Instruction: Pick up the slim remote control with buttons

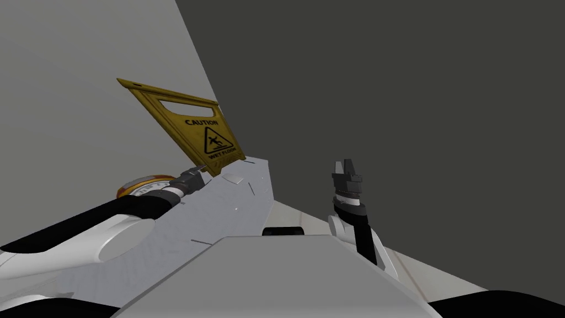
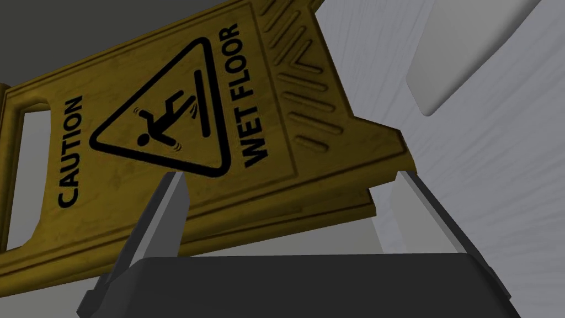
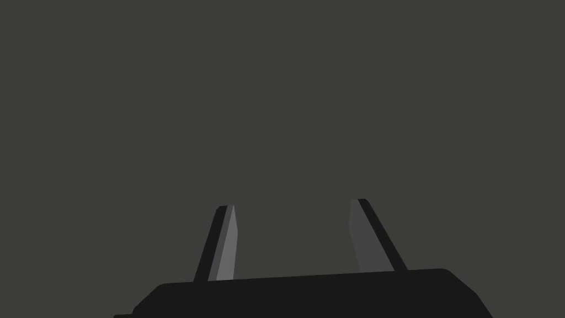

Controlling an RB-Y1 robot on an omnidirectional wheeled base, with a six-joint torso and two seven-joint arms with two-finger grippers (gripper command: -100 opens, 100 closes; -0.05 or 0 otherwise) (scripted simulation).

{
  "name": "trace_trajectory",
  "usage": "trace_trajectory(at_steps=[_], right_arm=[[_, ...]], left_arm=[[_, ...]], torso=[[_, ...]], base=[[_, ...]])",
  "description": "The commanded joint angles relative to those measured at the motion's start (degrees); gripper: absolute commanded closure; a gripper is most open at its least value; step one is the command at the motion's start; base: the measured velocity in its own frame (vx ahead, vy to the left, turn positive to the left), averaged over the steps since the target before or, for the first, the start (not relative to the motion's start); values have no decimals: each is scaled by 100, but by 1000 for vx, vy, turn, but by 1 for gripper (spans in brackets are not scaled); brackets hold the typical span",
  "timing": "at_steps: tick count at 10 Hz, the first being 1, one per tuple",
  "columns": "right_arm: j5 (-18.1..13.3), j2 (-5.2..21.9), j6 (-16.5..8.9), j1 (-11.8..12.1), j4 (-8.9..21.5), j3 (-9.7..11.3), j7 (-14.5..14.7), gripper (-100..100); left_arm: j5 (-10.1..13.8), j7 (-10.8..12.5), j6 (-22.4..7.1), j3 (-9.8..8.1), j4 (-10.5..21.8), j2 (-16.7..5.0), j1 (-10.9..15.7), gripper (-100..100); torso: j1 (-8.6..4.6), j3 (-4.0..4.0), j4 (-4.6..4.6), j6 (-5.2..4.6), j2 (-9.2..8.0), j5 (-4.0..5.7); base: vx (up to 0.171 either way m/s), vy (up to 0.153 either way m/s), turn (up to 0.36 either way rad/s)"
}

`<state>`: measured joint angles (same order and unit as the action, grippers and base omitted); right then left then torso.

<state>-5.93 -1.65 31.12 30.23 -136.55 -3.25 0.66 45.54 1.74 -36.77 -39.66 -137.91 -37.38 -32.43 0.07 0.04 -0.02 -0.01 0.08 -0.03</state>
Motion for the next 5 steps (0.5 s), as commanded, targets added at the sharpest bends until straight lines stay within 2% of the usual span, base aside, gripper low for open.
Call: trace_trajectory(at_steps=[1, 2, 3, 5], right_arm=[[0, 0, 0, 0, 0, 0, 0, 0], [0, 0, 0, 1, 0, 0, 0, 0], [0, 0, 0, 1, 0, 0, 0, 0], [0, 0, 0, 1, 0, 0, 0, 0]], left_arm=[[132, 23, -286, -83, 1, -107, -1, -100], [132, 23, -424, -83, 1, -107, -1, -100], [390, 43, -616, -276, 23, -356, -64, -100], [441, 43, -870, -276, 23, -356, -64, -100]], torso=[[0, 0, 0, 0, 0, 0], [2, 0, 0, 3, 1, -2], [-2, 0, 0, 4, 0, -1], [0, 2, -1, 3, 4, -1]], base=[[9, 27, -76], [5, 13, 17], [17, 13, -138], [11, 19, -37]])
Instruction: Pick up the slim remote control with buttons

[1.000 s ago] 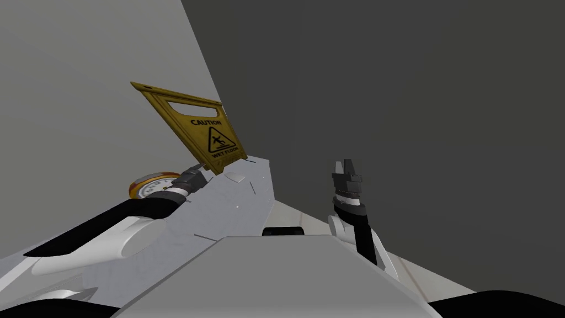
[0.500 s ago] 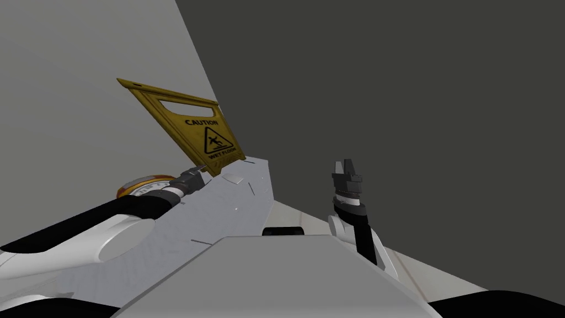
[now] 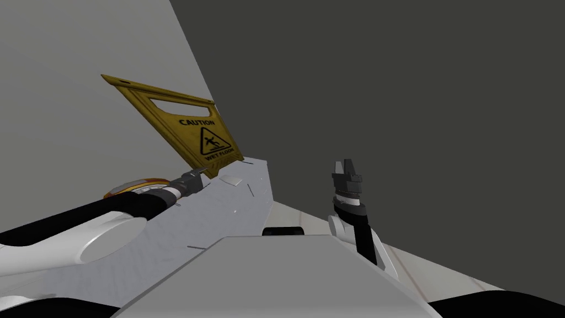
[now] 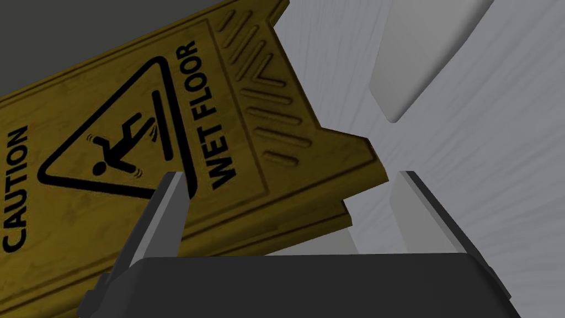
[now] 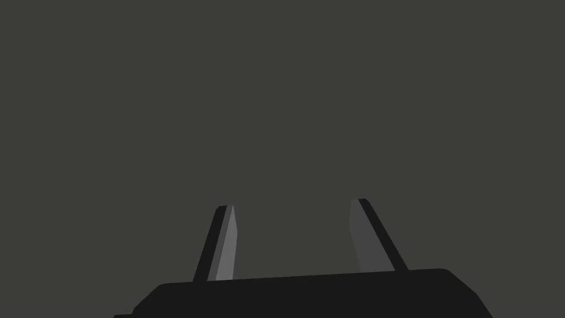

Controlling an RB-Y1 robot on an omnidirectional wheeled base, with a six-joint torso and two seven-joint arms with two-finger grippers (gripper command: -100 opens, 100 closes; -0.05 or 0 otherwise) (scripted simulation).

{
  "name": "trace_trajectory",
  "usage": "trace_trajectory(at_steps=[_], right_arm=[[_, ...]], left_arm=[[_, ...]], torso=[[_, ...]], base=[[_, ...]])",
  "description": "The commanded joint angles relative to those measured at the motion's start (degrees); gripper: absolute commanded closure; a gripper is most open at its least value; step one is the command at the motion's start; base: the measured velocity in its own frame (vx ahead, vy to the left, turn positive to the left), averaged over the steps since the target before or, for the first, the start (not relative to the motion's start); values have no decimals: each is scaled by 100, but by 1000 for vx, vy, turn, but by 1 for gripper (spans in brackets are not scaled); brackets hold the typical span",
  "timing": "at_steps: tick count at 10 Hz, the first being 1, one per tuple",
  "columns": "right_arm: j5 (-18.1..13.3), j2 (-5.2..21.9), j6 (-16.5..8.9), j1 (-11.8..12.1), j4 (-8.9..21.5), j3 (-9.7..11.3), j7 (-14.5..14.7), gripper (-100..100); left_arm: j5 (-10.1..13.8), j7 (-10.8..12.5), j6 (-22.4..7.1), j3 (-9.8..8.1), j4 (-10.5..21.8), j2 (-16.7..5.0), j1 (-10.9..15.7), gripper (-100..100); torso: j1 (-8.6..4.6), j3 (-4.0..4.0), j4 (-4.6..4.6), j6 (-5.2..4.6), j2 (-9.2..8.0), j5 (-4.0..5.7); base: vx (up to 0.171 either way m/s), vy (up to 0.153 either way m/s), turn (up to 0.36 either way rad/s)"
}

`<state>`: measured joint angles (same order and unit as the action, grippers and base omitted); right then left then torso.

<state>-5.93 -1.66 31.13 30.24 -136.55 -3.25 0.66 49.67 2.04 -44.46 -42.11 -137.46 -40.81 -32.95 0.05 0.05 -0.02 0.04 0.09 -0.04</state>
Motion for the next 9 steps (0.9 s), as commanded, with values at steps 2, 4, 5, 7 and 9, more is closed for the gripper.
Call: trace_trajectory(at_steps=[2, 4, 5, 7, 9], right_arm=[[0, 0, 0, -1, 0, 0, 0, 0], [0, 0, 0, 0, 0, 0, 0, 0], [0, 0, 0, -1, 0, 0, 0, 0], [0, 0, 0, 0, 0, 0, 0, 0], [0, 0, 0, 0, 0, 0, 0, 0]], left_arm=[[334, 33, -432, -212, 8, -262, -79, -100], [605, 54, -733, -380, 47, -509, -149, -100], [639, 54, -882, -380, 47, -509, -149, -100], [909, 75, -1179, -535, 94, -753, -222, -100], [939, 75, -1393, -535, 94, -753, -222, -100]], torso=[[0, 1, 0, -4, 2, 2], [-1, 0, 0, 0, 0, 0], [0, 2, -1, -4, 4, 1], [-2, 1, 0, 1, 2, 0], [1, 4, -1, -1, 6, 0]], base=[[14, 19, -101], [13, 14, -67], [19, 20, -86], [17, 14, -41], [17, 16, -53]])
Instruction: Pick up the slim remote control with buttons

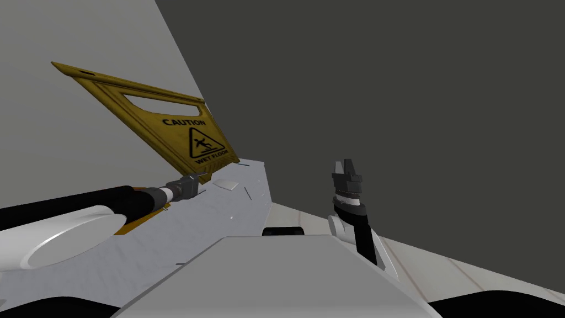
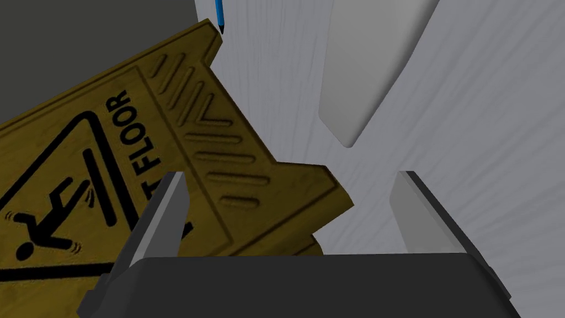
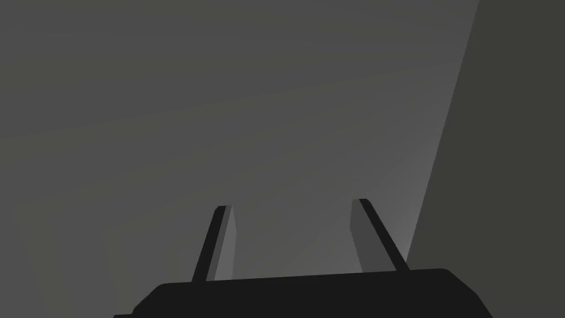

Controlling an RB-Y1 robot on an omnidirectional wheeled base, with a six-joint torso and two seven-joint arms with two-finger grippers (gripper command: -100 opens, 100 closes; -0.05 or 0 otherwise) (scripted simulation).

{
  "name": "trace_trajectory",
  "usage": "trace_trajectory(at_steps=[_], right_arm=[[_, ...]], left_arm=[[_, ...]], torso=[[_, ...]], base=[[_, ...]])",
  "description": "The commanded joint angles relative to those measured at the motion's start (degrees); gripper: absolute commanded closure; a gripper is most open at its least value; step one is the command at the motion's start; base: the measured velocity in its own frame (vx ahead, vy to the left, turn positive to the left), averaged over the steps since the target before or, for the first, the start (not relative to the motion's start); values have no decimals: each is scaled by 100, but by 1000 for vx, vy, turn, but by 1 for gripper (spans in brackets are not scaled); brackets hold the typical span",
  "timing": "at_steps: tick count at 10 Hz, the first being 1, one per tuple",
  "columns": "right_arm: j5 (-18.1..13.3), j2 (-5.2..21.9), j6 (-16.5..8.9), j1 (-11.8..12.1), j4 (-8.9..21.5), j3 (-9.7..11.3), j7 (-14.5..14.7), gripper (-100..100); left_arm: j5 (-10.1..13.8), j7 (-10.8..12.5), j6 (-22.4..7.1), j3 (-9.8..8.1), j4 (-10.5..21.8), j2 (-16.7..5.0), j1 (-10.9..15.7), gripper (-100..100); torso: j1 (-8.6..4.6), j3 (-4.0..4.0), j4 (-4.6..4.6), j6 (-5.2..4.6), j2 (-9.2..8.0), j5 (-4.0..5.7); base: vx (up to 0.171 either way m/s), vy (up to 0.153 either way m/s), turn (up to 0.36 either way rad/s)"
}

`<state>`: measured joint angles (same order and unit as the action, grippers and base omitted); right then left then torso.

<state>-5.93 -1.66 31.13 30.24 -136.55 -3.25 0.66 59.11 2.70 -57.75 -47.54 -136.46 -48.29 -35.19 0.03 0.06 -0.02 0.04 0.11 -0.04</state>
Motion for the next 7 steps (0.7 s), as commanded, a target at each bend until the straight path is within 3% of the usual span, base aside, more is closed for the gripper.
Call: trace_trajectory(at_steps=[1, 2, 3, 5, 6, 7], right_arm=[[0, 0, 0, 0, 0, 0, 0, 0], [0, 0, 0, -1, 0, 0, 0, 0], [0, 0, 0, 0, 0, 0, 0, 0], [0, 0, 0, 0, 0, 0, 0, 0], [0, 0, 0, 0, 0, 0, 0, 0], [0, 0, 0, 0, 0, 0, 0, 0]], left_arm=[[286, 31, -286, -134, 48, -245, -73, -100], [290, 31, -439, -134, 48, -245, -73, -100], [541, 52, -607, -263, 108, -479, -151, -100], [577, 52, -870, -263, 108, -479, -151, -100], [842, 74, -1065, -379, 174, -708, -229, -100], [857, 74, -1222, -379, 174, -708, -229, -100]], torso=[[0, 0, 0, 0, 0, 0], [0, 3, -1, -4, 5, 1], [2, 3, -1, 0, 5, 0], [2, 5, -2, -1, 8, 0], [0, 1, -1, 1, 2, 0], [0, 3, -1, -3, 5, 1]], base=[[27, 13, -142], [27, 20, -66], [36, 16, -115], [22, 16, -27], [26, 15, -124], [27, 19, -74]])
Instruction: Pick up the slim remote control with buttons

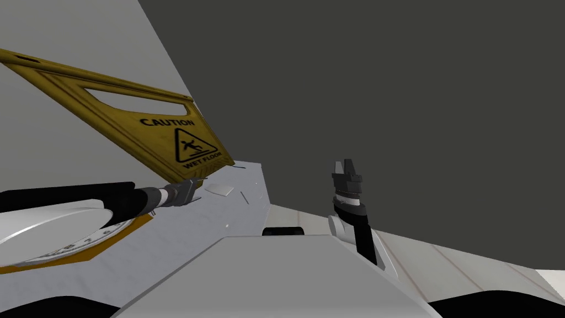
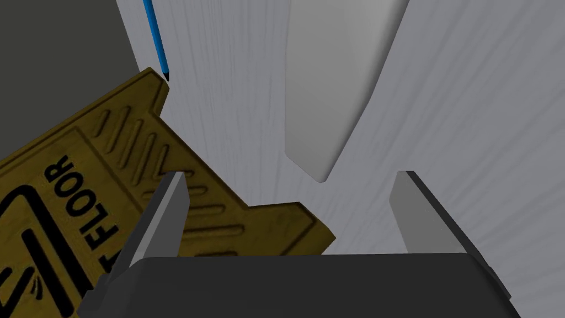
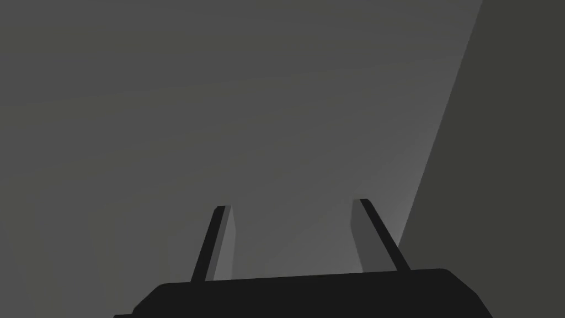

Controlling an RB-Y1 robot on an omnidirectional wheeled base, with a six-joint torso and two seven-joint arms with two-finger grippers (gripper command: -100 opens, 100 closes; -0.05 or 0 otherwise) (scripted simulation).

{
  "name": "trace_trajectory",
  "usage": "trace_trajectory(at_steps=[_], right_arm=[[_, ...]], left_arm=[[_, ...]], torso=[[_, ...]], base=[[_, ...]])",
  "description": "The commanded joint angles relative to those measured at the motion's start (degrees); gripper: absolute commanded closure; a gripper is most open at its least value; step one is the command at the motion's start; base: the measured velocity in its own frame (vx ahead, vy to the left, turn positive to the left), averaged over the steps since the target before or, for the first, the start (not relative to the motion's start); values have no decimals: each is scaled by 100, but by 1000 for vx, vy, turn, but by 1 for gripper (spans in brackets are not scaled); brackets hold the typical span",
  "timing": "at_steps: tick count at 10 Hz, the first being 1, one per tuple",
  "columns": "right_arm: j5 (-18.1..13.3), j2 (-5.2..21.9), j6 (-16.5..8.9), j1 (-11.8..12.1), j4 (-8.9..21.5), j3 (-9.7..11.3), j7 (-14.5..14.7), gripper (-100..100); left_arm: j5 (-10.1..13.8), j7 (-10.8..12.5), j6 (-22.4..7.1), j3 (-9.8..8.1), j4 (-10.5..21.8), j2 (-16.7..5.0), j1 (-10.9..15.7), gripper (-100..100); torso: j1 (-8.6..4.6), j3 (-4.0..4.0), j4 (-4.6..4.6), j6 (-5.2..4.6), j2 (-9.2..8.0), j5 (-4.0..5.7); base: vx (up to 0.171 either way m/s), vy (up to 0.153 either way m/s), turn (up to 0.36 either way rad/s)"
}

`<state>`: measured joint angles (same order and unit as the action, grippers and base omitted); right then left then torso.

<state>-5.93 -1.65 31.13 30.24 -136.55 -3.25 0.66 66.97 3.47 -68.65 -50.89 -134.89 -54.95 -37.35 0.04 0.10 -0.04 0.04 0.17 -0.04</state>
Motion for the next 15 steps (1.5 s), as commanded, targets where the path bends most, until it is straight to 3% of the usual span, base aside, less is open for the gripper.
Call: trace_trajectory(at_steps=[1, 2, 3, 4, 5, 6, 7, 8, 9, 10, 11, 12, 13, 14, 15], right_arm=[[0, 0, 0, 0, 0, 0, 0, 0], [0, 0, 0, 0, 0, 0, 0, 0], [0, 0, 0, 0, 0, 0, 0, 0], [0, 0, 0, 0, 0, 0, 0, 0], [0, 0, 0, 0, 0, 0, 0, 0], [0, 0, 0, 0, 0, 0, 0, 0], [0, 0, 0, 0, 0, 0, 0, 0], [0, 0, 0, 0, 0, 0, 0, 0], [0, 0, 0, 0, 0, 0, 0, 0], [0, 0, 0, 0, 0, 0, 0, 0], [0, 0, 0, 0, 0, 0, 0, 0], [0, 0, 0, 0, 0, 0, 0, 0], [0, 0, 0, 0, 0, 0, 0, 0], [0, 0, 0, 1, 0, 0, 0, 0], [0, 0, 0, 0, 0, 0, 0, 0]], left_arm=[[71, -3, -160, -44, 17, -42, -14, -100], [326, 18, -394, -146, 89, -262, -93, -100], [340, 18, -524, -146, 89, -262, -93, -100], [574, 39, -704, -234, 164, -473, -173, -100], [599, 39, -861, -234, 164, -473, -173, -100], [844, 60, -1022, -308, 244, -673, -253, -100], [846, 60, -1192, -308, 244, -673, -253, -100], [1080, 81, -1347, -369, 326, -862, -332, -100], [1080, 81, -1503, -369, 326, -862, -332, -100], [1300, 100, -1663, -416, 410, -1038, -411, -100], [1300, 100, -1787, -416, 410, -1038, -411, -100], [1505, 119, -1989, -449, 495, -1201, -488, -100], [1505, 119, -2049, -449, 495, -1201, -488, -100], [1693, 137, -2265, -470, 578, -1349, -563, -100], [1693, 137, -2287, -470, 578, -1349, -563, -100]], torso=[[0, 0, 0, 0, 0, 0], [-3, -2, 1, 1, -4, 1], [-2, 0, 0, -3, 1, 2], [-1, 1, -1, 0, 2, 0], [0, 3, -1, -2, 5, 1], [0, 3, -1, 1, 5, 0], [0, 5, -2, -2, 8, 1], [0, 4, -2, 1, 6, -1], [-3, 6, -2, -2, 10, 1], [-3, 4, -2, 1, 7, 1], [-3, 5, -2, -1, 9, 1], [-2, 5, -2, 1, 8, 0], [-1, 7, -3, -1, 12, 0], [-2, 5, -2, 2, 9, 0], [-4, 6, -2, 0, 10, 0]], base=[[14, 10, 15], [34, 12, -109], [34, 19, -72], [40, 17, -118], [39, 20, -60], [48, 19, -93], [41, 20, -68], [52, 11, -111], [38, 15, -46], [47, 15, -83], [46, 17, -58], [58, 19, -97], [47, 18, -41], [52, 10, -67], [42, 11, -45]])
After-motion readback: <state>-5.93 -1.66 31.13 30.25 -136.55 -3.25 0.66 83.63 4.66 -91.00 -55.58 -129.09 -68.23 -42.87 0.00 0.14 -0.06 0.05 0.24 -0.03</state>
